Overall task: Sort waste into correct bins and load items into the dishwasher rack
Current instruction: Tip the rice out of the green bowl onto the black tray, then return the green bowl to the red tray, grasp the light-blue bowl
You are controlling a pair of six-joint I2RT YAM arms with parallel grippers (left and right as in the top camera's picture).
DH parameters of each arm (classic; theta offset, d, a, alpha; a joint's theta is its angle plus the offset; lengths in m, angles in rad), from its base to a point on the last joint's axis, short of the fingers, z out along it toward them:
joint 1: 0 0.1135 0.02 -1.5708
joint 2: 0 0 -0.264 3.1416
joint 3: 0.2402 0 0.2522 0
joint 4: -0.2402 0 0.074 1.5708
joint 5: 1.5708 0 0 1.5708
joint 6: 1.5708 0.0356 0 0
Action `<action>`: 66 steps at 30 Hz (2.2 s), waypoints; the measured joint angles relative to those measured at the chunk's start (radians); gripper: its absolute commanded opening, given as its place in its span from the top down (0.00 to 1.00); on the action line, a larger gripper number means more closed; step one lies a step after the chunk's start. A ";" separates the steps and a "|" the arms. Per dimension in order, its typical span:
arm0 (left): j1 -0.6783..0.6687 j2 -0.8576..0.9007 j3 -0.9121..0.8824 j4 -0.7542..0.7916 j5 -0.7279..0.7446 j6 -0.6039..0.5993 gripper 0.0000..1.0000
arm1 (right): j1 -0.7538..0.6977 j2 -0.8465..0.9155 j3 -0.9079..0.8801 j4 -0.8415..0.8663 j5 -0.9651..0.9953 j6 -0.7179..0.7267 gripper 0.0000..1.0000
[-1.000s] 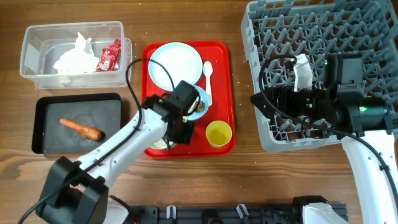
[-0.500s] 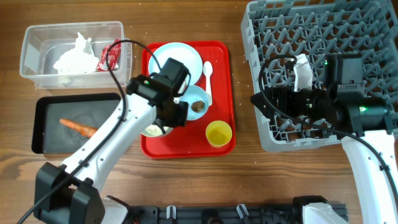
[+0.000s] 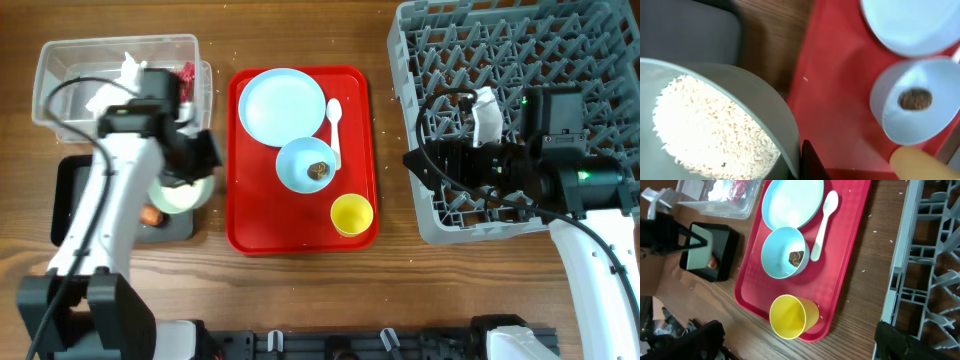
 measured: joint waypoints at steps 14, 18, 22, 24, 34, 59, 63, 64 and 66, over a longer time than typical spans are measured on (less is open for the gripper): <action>0.591 0.141 0.008 -0.028 0.687 0.400 0.96 | 0.000 0.000 0.000 0.007 0.000 0.000 0.00; 0.662 0.186 0.009 -0.081 0.829 0.468 0.96 | 0.000 0.000 0.000 0.006 0.000 0.000 0.00; 0.727 0.186 0.009 -0.099 0.919 0.483 0.96 | 0.000 0.000 0.000 0.005 0.000 0.000 0.00; 0.762 0.186 0.009 -0.099 0.953 0.486 0.96 | 0.000 0.000 0.000 0.004 0.000 0.000 0.00; 0.872 0.187 0.009 -0.098 1.058 0.486 0.96 | 0.000 0.000 0.000 0.003 0.000 0.000 0.00; 0.895 0.187 0.009 -0.113 1.380 0.425 0.96 | 0.000 0.000 0.000 0.000 0.000 0.000 0.00; 0.895 0.187 0.009 -0.114 1.380 0.425 0.96 | 0.000 0.000 0.000 0.000 0.000 0.000 0.00; 0.895 0.187 0.009 -0.114 1.380 0.425 0.96 | 0.000 0.000 0.000 0.000 0.000 0.000 0.00; 0.895 0.187 0.009 -0.114 1.380 0.425 0.96 | 0.000 0.000 0.000 0.000 0.000 0.000 0.00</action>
